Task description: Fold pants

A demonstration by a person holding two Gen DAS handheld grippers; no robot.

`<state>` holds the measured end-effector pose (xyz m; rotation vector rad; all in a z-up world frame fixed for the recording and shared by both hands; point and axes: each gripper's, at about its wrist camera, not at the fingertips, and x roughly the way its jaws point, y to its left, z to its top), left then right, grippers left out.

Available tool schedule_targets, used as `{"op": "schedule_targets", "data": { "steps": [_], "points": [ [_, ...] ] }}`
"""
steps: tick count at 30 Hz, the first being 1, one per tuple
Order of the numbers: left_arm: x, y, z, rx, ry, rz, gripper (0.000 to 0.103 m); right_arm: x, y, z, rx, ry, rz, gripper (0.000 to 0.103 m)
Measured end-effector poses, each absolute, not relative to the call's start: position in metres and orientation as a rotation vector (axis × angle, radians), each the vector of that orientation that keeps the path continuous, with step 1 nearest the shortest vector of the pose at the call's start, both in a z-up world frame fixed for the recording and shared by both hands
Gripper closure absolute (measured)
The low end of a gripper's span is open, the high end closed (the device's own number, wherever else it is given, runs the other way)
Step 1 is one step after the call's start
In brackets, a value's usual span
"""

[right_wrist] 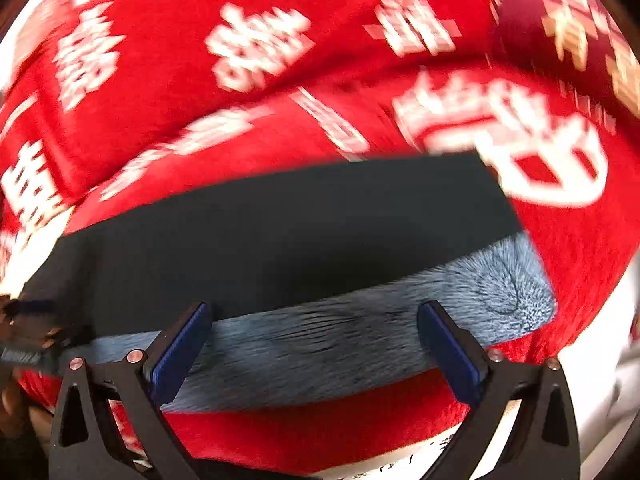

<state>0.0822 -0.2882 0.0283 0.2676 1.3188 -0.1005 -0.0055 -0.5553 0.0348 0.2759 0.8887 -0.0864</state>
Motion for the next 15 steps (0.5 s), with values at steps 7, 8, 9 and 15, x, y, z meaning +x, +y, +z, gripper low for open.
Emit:
{"op": "schedule_targets", "data": {
  "steps": [7, 8, 9, 15],
  "points": [
    [0.078, -0.331, 0.042, 0.327, 1.277, -0.186, 0.000, -0.006, -0.613, 0.030, 0.316, 0.916, -0.207, 0.000],
    [0.079, -0.339, 0.041, 0.336, 1.278, -0.188, 0.000, -0.012, -0.617, 0.035, 0.334, 0.910, -0.250, 0.000],
    [0.079, -0.345, 0.041, 0.337, 1.277, -0.193, 0.000, -0.017, -0.620, 0.038, 0.358, 0.906, -0.260, 0.000],
    [0.076, -0.376, 0.042, 0.352, 1.262, -0.215, 0.000, -0.067, -0.608, 0.038, 0.501, 0.843, -0.193, 0.000]
  ]
}}
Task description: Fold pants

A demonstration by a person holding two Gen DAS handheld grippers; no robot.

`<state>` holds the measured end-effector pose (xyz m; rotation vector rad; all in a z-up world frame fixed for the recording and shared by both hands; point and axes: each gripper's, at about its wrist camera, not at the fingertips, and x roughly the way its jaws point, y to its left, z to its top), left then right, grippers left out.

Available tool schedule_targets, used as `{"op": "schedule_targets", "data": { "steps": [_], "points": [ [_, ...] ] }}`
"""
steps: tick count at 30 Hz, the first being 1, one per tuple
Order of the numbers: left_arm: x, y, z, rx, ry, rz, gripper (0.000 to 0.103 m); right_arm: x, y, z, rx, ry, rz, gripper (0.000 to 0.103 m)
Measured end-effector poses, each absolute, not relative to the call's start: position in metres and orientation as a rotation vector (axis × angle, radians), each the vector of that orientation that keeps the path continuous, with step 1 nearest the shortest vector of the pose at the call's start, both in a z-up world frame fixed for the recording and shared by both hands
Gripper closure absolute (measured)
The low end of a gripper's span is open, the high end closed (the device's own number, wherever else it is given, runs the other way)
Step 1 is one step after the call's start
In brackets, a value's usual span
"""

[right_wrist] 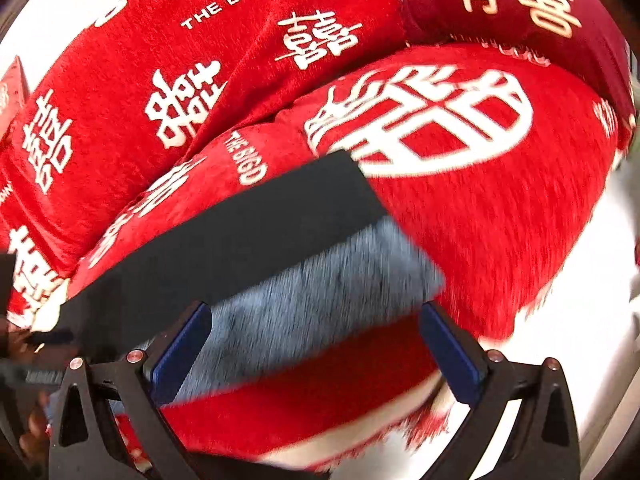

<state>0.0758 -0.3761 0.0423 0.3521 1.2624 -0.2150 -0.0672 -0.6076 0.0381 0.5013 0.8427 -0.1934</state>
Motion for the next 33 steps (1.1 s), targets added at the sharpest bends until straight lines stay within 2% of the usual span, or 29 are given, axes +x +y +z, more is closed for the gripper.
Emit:
{"op": "schedule_targets", "data": {
  "steps": [6, 17, 27, 33],
  "points": [
    [0.072, -0.395, 0.043, 0.361, 1.256, -0.235, 0.000, -0.061, -0.599, 0.007, 0.573, 0.853, -0.061, 0.000],
    [0.095, -0.393, 0.025, 0.229, 1.317, -0.224, 0.000, -0.018, -0.612, 0.020, 0.555, 0.754, -0.003, 0.000],
    [0.096, -0.393, 0.023, 0.198, 1.293, -0.209, 0.000, -0.051, -0.591, 0.009, 0.597, 0.737, 0.065, 0.000],
    [0.098, -0.390, 0.023, 0.189, 1.301, -0.222, 0.000, -0.014, -0.615, 0.015, 0.656, 0.675, 0.049, 0.000]
  ]
}}
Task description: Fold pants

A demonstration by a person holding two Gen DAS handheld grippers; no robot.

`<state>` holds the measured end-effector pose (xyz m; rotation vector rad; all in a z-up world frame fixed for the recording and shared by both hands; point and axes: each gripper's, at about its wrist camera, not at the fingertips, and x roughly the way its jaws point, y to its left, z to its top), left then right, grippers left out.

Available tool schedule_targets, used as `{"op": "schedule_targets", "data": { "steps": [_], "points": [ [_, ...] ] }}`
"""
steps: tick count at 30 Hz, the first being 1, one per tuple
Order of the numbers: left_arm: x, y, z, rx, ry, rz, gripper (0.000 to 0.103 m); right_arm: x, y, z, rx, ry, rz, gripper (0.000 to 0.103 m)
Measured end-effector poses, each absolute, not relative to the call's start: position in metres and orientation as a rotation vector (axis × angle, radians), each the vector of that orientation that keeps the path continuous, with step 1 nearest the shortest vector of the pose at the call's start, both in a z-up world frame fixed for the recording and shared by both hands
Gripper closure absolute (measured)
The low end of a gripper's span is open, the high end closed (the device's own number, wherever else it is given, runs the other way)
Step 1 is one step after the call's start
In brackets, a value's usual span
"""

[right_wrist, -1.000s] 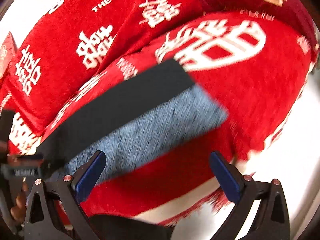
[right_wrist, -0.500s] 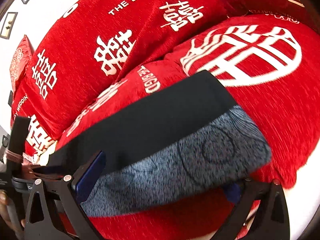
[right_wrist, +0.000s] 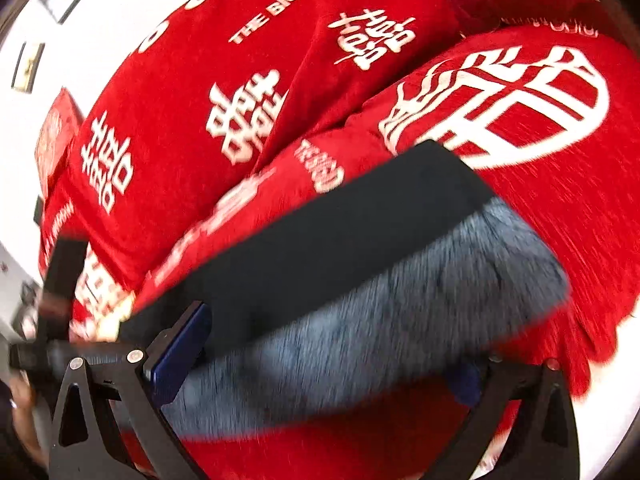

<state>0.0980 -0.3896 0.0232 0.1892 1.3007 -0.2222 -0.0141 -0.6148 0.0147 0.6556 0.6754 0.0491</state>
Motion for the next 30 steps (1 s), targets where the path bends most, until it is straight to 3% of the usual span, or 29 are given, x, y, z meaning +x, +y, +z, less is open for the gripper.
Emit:
{"op": "schedule_targets", "data": {
  "steps": [3, 5, 6, 7, 17, 19, 23, 26, 30],
  "points": [
    [0.099, -0.389, 0.022, 0.191, 1.300, -0.222, 0.000, -0.002, -0.618, 0.015, 0.650, 0.680, 0.066, 0.005],
    [0.099, -0.389, 0.022, 0.191, 1.300, -0.219, 0.000, 0.002, -0.619, 0.016, 0.595, 0.735, -0.002, 0.046],
    [0.099, -0.388, 0.023, 0.184, 1.309, -0.215, 0.000, 0.001, -0.621, 0.017, 0.598, 0.752, -0.013, 0.071],
    [0.099, -0.386, 0.025, 0.171, 1.318, -0.204, 0.000, -0.003, -0.624, 0.021, 0.630, 0.742, 0.012, 0.077],
    [0.099, -0.386, 0.019, 0.189, 1.311, -0.104, 0.000, 0.004, -0.609, 0.028, 0.518, 0.801, -0.012, 0.081],
    [0.102, -0.378, 0.028, 0.134, 1.359, -0.105, 0.000, 0.000, -0.600, 0.039, 0.454, 0.785, -0.033, 0.081],
    [0.102, -0.348, 0.055, 0.078, 1.268, -0.056, 0.000, -0.001, -0.591, 0.048, 0.395, 0.792, -0.054, 0.081],
    [0.112, -0.346, 0.017, 0.103, 1.395, -0.050, 0.000, 0.006, -0.590, 0.050, 0.405, 0.815, -0.076, 0.081],
    [0.112, -0.349, 0.019, 0.147, 1.327, -0.076, 0.000, 0.005, -0.574, 0.075, 0.339, 0.785, -0.082, 0.081]
  ]
}}
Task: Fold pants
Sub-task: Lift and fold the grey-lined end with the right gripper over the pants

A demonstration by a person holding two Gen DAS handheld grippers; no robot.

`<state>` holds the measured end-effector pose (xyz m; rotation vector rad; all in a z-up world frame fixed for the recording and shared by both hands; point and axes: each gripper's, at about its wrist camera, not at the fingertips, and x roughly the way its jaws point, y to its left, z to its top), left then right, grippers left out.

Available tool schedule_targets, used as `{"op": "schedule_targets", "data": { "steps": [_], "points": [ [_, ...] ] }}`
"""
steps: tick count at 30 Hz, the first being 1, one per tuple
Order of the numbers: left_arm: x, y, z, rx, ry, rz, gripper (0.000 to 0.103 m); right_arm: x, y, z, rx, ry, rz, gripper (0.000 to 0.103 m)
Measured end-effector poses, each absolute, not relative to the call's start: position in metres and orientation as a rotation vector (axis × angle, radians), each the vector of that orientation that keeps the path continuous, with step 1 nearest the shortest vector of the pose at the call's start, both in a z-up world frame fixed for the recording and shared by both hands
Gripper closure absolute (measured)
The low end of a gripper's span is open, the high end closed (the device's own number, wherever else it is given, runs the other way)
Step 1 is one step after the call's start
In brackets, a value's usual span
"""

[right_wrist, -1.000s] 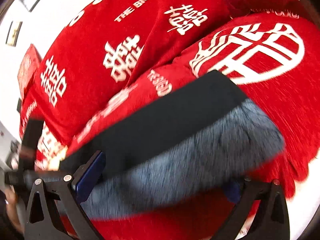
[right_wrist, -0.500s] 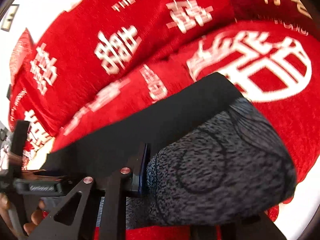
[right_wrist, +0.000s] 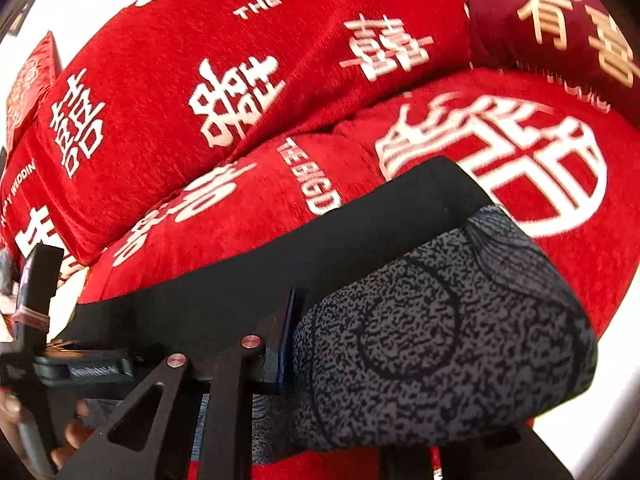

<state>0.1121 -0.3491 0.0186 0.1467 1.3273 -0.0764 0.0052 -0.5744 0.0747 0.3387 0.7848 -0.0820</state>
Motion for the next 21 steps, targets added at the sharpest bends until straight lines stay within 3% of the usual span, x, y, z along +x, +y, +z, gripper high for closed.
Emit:
{"op": "schedule_targets", "data": {
  "steps": [12, 17, 21],
  "points": [
    [0.134, -0.210, 0.061, -0.108, 1.285, -0.054, 0.000, 0.004, -0.447, 0.161, 0.043, 0.635, 0.015, 0.083],
    [0.119, -0.138, 0.078, -0.180, 1.219, -0.025, 0.000, 0.001, -0.361, 0.162, -0.129, 0.590, 0.087, 0.083],
    [0.106, -0.097, 0.071, -0.214, 1.216, -0.009, 0.000, -0.003, -0.289, 0.130, -0.264, 0.624, 0.169, 0.083]
  ]
}}
